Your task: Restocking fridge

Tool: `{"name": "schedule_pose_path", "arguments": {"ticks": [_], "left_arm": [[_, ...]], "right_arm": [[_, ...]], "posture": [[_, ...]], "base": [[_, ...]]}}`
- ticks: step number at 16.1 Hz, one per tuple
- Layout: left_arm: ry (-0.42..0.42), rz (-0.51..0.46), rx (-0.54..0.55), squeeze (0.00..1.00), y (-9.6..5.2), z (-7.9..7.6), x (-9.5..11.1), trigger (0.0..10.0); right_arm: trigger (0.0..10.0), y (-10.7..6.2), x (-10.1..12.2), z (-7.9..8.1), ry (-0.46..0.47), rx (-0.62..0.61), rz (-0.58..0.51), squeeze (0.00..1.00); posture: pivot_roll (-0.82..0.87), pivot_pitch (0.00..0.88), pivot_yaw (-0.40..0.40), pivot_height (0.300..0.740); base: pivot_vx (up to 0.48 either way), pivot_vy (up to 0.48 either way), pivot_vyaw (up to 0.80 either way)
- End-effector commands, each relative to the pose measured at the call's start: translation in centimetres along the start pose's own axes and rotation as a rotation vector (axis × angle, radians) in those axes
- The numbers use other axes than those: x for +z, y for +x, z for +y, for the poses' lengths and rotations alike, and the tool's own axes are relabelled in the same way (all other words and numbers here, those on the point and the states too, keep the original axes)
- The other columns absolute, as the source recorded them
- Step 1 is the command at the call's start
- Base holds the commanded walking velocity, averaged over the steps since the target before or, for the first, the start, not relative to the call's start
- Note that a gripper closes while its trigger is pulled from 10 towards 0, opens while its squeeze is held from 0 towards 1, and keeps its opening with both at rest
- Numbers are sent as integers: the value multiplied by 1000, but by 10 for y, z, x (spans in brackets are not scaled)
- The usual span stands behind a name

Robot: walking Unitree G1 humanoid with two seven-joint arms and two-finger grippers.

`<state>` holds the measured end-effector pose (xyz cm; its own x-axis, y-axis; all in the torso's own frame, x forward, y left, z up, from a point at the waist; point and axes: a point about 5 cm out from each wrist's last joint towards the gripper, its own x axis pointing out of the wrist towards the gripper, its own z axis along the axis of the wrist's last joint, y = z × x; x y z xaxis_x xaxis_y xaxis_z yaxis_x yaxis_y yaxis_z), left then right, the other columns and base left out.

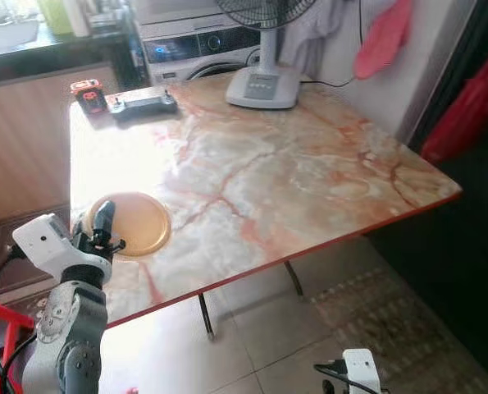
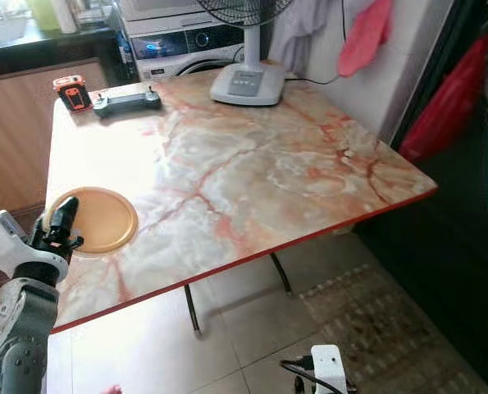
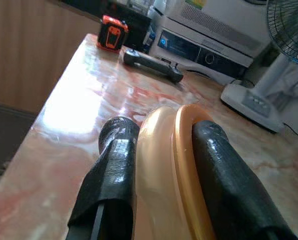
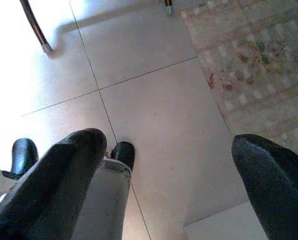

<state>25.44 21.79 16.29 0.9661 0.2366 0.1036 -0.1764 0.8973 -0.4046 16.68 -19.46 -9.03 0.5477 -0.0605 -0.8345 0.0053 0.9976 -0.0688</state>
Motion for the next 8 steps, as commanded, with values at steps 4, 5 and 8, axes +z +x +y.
{"name": "schedule_pose_path", "arguments": {"ticks": [4, 5, 8], "left_arm": [[16, -48, -24, 0, 6, -16, 7, 10000], [2, -42, -28, 0, 6, -18, 5, 10000], [13, -27, -45, 0, 6, -23, 0, 10000]], "right_arm": [[10000, 0, 0, 3, 33, 0, -2, 0], [10000, 0, 0, 3, 35, 2, -5, 0], [10000, 0, 0, 4, 42, -1, -6, 0]], "posture": [[51, 57, 20, 740], [50, 61, 21, 740], [37, 71, 28, 740]], "base": [[0, 0, 0], [0, 0, 0], [0, 0, 0]]}}
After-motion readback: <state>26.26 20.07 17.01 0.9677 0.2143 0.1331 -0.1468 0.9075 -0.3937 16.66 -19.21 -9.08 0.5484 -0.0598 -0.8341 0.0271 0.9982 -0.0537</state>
